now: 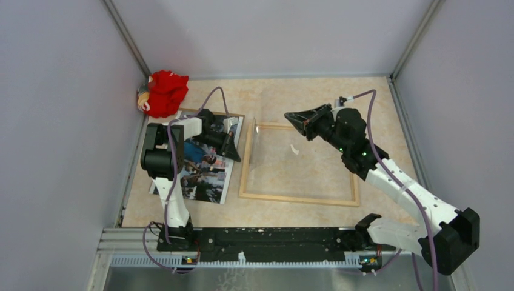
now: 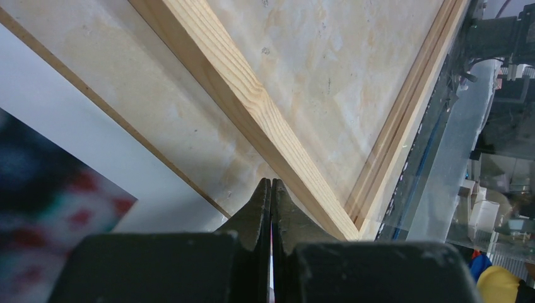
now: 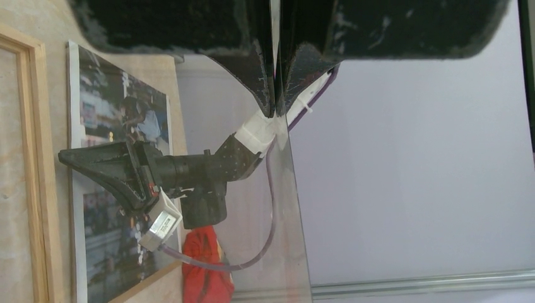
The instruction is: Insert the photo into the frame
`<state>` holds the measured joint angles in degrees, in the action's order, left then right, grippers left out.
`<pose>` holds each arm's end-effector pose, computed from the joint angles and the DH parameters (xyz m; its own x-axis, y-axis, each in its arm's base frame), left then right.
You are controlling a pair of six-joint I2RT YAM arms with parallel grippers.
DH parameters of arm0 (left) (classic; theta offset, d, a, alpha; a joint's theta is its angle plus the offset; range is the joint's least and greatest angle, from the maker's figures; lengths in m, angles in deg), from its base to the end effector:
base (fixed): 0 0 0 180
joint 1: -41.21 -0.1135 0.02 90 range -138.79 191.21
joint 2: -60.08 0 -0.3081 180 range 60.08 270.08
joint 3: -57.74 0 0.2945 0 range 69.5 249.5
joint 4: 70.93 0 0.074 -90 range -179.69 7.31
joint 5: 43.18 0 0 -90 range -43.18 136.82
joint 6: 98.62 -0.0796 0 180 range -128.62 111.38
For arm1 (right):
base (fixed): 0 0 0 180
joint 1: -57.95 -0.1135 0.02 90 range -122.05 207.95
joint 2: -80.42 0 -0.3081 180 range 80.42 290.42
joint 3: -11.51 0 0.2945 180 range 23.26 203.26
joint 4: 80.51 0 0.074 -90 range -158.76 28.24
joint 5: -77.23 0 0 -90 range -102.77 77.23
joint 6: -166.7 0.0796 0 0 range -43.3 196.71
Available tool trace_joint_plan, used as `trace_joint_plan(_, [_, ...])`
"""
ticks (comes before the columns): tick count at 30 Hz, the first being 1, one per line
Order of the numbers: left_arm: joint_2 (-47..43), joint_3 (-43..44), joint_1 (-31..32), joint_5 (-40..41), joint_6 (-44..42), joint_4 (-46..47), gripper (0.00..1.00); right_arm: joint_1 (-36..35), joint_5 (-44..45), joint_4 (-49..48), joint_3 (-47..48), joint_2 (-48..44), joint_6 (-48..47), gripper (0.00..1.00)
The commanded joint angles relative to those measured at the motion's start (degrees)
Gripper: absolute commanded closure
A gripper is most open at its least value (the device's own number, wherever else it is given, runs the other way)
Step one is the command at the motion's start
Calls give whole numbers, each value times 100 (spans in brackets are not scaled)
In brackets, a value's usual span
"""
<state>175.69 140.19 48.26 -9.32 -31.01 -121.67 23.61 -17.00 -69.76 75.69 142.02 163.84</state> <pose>0.4011 -0.1162 0.1126 -0.8530 0.3193 -0.4128 0.5201 0.4548 -0.7230 0.2605 0.1851 0.3760 -0.6279 0.7773 -0.0389 0.0861 0.1191 0.9891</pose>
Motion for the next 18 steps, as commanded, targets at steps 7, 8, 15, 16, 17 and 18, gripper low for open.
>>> trace_joint_plan(7, [-265, -55, 25, -189, -21, 120, 100, -98, 111, -71, 275, -263, -150, 100])
trace_joint_plan(8, [-267, -48, 27, -191, -21, 119, 100, -93, 111, -83, 229, -282, -137, 100])
trace_joint_plan(15, [-281, -31, 33, -173, -20, 103, 100, -98, 114, -115, 290, -259, -163, 100])
trace_joint_plan(16, [-277, -30, 33, -171, -20, 102, 100, -92, 128, -60, 323, -248, -178, 100])
trace_joint_plan(17, [-268, -30, 40, -174, -20, 105, 100, -93, 143, -42, 312, -246, -181, 100])
trace_joint_plan(18, [-267, -30, 42, -179, -20, 106, 100, -89, 157, -29, 286, -248, -178, 100])
